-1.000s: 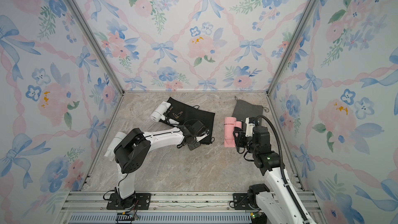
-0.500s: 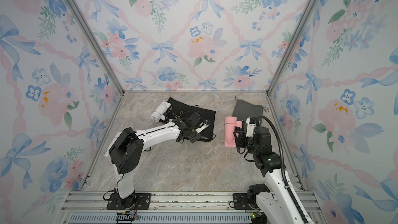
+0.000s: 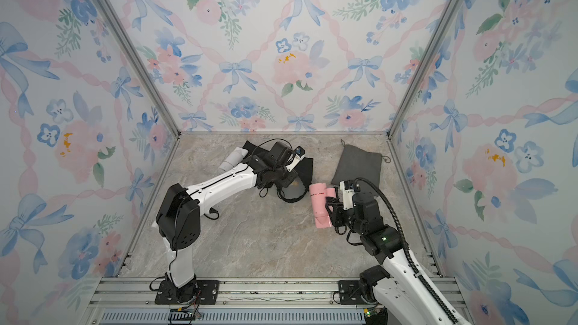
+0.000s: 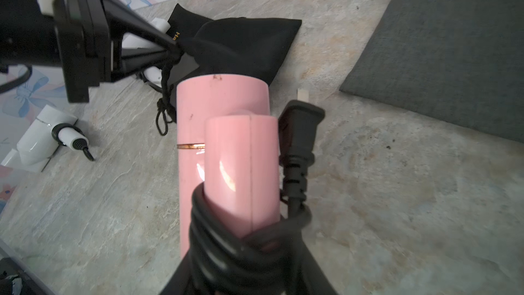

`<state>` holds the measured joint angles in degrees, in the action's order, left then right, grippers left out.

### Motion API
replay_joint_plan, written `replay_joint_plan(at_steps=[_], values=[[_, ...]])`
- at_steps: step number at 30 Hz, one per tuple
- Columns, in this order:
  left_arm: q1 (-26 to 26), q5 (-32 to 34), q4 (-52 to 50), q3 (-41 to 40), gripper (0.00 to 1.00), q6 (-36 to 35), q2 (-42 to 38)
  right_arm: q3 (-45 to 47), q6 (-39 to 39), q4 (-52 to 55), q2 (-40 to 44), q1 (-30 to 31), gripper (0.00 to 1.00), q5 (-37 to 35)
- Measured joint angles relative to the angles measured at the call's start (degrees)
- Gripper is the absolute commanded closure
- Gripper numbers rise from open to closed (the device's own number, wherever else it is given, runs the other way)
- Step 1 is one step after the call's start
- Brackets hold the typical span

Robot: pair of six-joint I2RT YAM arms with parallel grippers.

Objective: Pack away hair dryers
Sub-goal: Open the drawstring bag at the center of the board, then place the hair dryer in the drawstring bag.

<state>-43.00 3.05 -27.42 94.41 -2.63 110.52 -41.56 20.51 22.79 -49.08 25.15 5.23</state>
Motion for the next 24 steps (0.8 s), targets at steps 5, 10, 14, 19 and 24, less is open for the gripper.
replay_joint_plan(at_steps=[5,10,14,19,24], values=[[0.0,-4.6,0.1,2.7,1.00,1.4,0.0,0.0,0.7,-0.6,-2.3,6.2,0.72,-3.7],[-0.4,-7.1,0.1,2.8,1.00,2.3,0.2,-0.3,1.6,-1.8,-7.6,10.4,0.72,-6.9],[-1.3,-8.6,0.1,2.8,1.00,3.8,0.3,-1.1,2.4,-2.5,-12.2,12.2,0.72,-9.2],[-3.1,-8.7,0.0,2.8,1.00,4.9,0.4,-3.0,3.1,-3.5,-16.6,12.8,0.72,-11.7],[-3.1,-8.9,0.0,1.8,1.00,6.7,0.4,-3.9,3.9,-4.2,-19.6,13.2,0.72,-13.2]])
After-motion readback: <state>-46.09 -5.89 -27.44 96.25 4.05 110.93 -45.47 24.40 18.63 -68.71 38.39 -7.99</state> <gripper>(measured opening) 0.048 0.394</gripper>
